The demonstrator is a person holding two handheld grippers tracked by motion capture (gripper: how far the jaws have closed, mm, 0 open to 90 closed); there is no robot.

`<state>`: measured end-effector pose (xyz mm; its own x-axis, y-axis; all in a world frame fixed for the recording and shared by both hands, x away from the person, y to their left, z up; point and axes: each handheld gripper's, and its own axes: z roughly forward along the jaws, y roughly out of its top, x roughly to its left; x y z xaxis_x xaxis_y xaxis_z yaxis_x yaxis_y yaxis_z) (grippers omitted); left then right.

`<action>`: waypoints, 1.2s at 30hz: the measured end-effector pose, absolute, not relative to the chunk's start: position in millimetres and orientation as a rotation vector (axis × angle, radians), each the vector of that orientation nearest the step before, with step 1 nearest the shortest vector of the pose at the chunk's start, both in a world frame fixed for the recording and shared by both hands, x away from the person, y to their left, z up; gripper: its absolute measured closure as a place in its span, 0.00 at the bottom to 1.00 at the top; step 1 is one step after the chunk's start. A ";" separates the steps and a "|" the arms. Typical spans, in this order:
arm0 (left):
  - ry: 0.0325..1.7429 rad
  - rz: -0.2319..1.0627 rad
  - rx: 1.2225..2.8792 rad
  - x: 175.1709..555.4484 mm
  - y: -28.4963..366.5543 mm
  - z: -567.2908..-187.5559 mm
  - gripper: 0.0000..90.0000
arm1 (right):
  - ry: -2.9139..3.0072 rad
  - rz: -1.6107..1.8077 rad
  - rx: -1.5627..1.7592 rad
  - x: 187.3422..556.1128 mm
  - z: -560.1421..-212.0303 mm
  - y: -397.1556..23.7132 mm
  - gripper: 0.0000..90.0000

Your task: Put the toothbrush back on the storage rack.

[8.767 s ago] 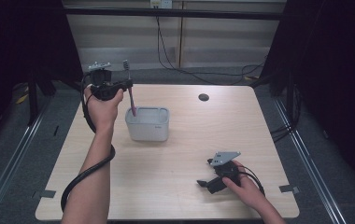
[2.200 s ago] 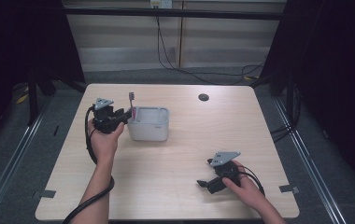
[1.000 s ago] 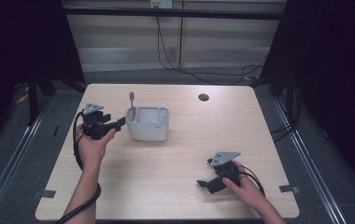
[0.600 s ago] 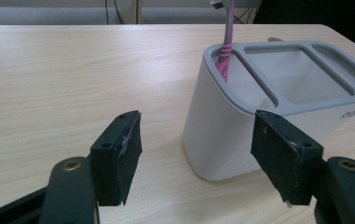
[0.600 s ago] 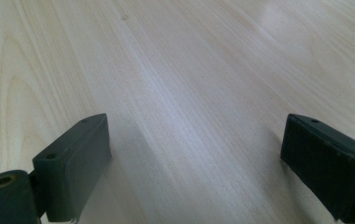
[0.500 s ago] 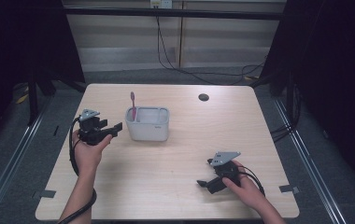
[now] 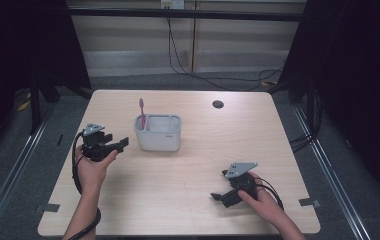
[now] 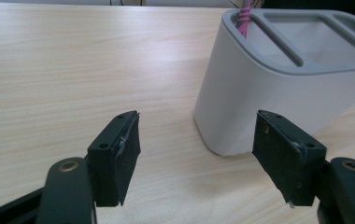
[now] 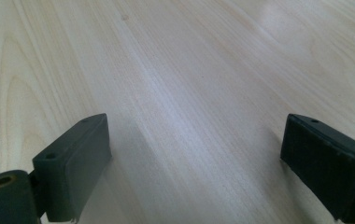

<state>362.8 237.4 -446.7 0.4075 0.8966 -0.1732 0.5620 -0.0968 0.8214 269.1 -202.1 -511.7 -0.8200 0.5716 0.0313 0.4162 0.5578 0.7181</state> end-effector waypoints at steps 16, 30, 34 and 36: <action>1.265 0.474 1.813 358.2 243.6 -465.3 0.33 | 2.586 1.111 0.830 269.1 -511.7 -202.2 0.09; 1.269 0.493 1.862 355.0 245.9 -479.0 0.28 | 2.586 1.111 0.832 269.0 -511.7 -202.1 0.09; 1.258 0.502 1.882 354.0 245.4 -481.3 0.27 | 2.586 1.111 0.832 269.1 -511.7 -202.1 0.09; 1.255 0.503 1.887 353.6 244.9 -481.9 0.26 | 2.586 1.111 0.832 269.0 -511.7 -202.1 0.09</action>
<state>353.6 244.9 -481.9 0.4296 0.8975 -0.0993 0.5804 -0.1902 0.7918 269.0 -202.1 -511.7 -0.8198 0.5718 0.0313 0.4164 0.5578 0.7179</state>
